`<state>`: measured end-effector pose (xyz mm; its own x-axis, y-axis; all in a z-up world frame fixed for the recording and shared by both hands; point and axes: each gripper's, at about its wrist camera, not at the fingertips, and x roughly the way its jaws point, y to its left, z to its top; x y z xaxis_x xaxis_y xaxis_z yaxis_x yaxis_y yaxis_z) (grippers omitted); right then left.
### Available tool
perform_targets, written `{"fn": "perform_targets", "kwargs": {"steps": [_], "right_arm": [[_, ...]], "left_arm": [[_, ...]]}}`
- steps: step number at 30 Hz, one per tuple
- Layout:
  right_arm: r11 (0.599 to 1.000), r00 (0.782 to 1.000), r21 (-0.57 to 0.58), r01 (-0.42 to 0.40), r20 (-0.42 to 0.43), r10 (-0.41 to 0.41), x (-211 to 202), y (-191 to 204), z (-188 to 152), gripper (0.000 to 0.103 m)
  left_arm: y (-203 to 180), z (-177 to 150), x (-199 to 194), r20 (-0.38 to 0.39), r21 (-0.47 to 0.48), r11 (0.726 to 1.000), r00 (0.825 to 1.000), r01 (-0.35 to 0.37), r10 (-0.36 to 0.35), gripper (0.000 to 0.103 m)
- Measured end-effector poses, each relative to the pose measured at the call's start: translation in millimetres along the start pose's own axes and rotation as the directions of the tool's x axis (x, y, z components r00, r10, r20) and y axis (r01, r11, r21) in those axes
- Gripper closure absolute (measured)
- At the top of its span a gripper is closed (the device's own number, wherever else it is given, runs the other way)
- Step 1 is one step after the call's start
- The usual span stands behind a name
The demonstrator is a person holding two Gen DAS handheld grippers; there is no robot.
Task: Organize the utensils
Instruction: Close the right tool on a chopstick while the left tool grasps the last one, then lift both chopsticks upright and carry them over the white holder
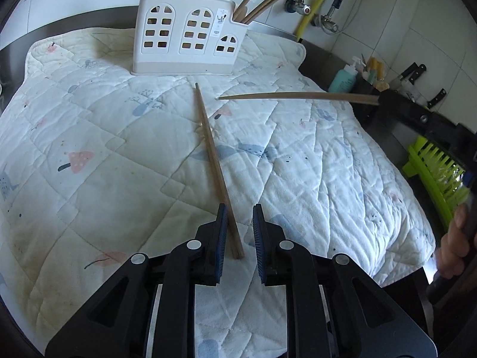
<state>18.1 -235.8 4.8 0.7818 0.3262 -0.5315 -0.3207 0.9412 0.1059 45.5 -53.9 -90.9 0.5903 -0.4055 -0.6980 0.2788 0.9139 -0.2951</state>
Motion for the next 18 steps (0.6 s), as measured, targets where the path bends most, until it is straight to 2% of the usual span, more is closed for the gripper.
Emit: {"fn": "perform_targets", "kwargs": {"steps": [18], "right_arm": [[1.0,0.999,-0.018,-0.013,0.038,0.014,-10.3,7.2,9.4,0.096]], "left_arm": [[1.5,2.6,12.8,-0.001,-0.055,0.997,0.999,-0.054,0.054,0.086]]}}
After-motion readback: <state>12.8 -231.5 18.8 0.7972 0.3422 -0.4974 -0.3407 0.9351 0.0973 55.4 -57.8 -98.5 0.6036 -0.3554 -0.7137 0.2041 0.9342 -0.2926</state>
